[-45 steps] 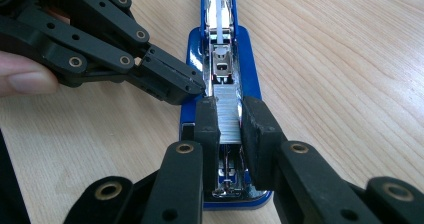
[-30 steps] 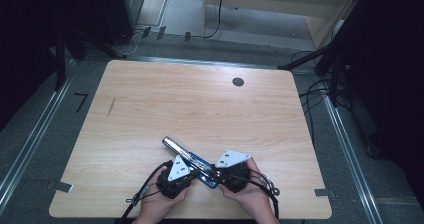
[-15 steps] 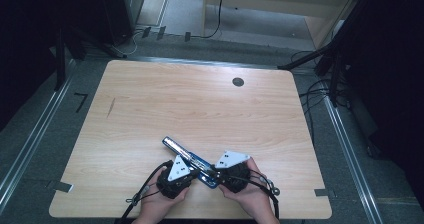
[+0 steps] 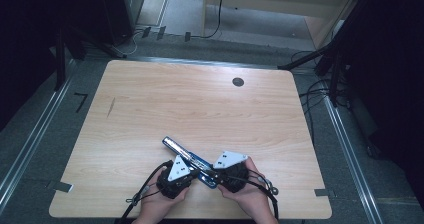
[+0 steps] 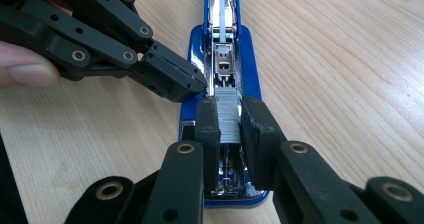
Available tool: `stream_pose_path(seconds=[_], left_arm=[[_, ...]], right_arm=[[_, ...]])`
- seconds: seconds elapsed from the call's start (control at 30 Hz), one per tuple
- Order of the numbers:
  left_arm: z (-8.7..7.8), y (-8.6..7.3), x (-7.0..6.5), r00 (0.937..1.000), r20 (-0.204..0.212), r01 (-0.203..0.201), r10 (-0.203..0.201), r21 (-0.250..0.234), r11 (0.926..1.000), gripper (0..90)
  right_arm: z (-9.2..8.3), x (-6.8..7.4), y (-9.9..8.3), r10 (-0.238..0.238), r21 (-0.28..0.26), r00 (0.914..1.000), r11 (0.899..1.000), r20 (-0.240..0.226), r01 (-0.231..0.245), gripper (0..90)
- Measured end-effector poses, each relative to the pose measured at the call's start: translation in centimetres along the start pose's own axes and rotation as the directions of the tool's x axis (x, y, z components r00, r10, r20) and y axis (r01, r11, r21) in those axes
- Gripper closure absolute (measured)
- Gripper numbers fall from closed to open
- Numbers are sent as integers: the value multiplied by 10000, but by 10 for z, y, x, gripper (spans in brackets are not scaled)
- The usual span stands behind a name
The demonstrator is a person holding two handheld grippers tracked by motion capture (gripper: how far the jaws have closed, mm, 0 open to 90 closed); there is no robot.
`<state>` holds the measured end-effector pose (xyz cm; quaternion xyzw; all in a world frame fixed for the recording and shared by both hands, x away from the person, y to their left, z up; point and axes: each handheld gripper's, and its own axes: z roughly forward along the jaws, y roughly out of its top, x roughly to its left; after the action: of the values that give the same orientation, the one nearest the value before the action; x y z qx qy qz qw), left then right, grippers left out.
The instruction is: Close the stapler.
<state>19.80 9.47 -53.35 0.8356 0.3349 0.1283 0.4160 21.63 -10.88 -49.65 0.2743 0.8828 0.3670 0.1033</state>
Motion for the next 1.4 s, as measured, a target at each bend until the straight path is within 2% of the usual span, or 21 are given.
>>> stream_pose_path(seconds=[0.37,0.57,0.67,0.87,1.0,1.2,1.4], left_arm=[[0,0,0,10000,13,21,-21,-1,10000,900],[0,0,0,10000,8,7,-7,3,10000,900],[0,0,0,10000,6,1,-1,2,10000,900],[0,0,0,10000,11,14,-14,3,10000,900],[0,0,0,10000,3,27,-27,-31,10000,900],[0,0,0,10000,5,22,-22,-27,10000,900],[0,0,0,10000,4,11,-11,-19,10000,900]], right_arm=[[2,-1,-1,110,-1,9999,9999,-105,-110,796],[1,-4,-2,308,5,9991,9995,-299,-308,733],[-1,-5,-2,385,-64,9987,9992,-332,-387,729],[-2,-7,-1,737,-632,9970,9952,-234,-750,819],[3,-6,-1,1038,-1047,9944,9889,-176,-1051,900],[16,-2,2,1095,-1154,9940,9873,-68,-1096,900],[21,-1,3,1079,-1232,9941,9867,74,-1061,900]])
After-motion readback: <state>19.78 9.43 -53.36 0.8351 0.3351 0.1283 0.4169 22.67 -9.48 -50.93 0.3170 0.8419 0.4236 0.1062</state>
